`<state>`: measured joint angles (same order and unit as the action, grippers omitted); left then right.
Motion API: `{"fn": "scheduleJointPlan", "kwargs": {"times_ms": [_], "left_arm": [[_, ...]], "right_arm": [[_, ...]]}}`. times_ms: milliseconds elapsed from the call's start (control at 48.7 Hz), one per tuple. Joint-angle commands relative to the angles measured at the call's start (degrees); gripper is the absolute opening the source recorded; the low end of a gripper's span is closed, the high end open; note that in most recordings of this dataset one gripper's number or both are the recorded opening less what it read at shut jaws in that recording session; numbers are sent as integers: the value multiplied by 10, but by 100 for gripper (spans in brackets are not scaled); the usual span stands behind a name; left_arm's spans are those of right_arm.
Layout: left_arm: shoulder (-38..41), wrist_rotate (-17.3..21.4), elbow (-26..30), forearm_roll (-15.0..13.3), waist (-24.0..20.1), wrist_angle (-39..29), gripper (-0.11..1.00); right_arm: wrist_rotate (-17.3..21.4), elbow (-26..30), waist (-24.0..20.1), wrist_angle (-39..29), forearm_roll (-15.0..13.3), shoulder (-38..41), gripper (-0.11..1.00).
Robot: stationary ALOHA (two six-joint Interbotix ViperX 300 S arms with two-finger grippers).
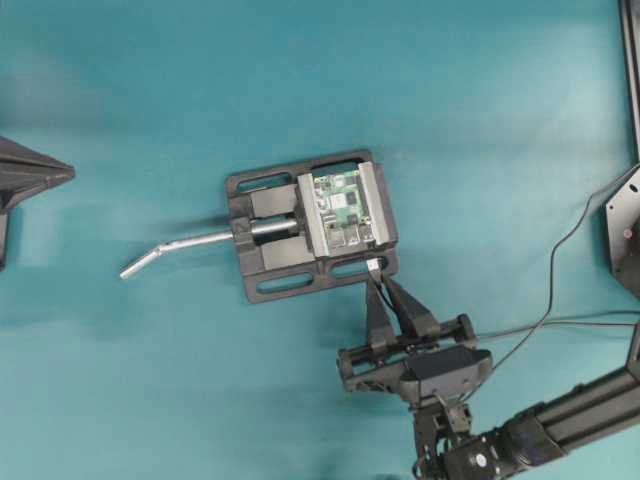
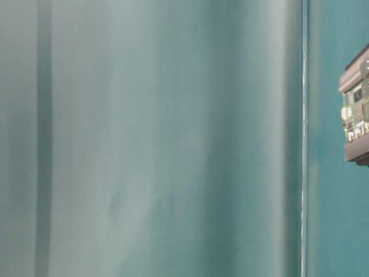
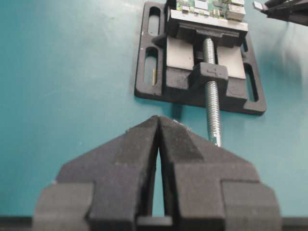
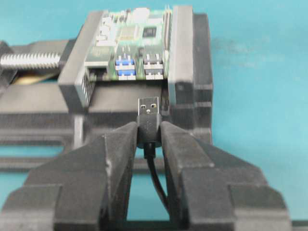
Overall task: Insert the USB into the fixed PCB.
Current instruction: 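Align the USB plug with the lower-right USB port on the PCB, then push the USB plug forward into the USB port with the right gripper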
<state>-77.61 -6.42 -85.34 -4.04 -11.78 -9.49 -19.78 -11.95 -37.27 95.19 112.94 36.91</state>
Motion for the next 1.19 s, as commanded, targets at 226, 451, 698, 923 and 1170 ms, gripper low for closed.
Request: {"fn": "scheduleJointPlan", "kwargs": {"times_ms": [226, 451, 698, 923, 1170], "left_arm": [[4, -2, 17, 2, -1, 3, 0], [4, -2, 17, 2, -1, 3, 0], [4, -2, 17, 2, 0, 3, 0], [4, -2, 17, 2, -1, 3, 0], [4, -2, 17, 2, -1, 3, 0]], "right_arm": [[-1, 2, 12, 6, -6, -27, 21], [-2, 0, 18, 6, -8, -31, 21], [-2, -2, 25, 7, -19, -33, 21], [-1, -4, 27, 5, -19, -33, 21], [-1, -14, 27, 5, -19, -33, 21]]}}
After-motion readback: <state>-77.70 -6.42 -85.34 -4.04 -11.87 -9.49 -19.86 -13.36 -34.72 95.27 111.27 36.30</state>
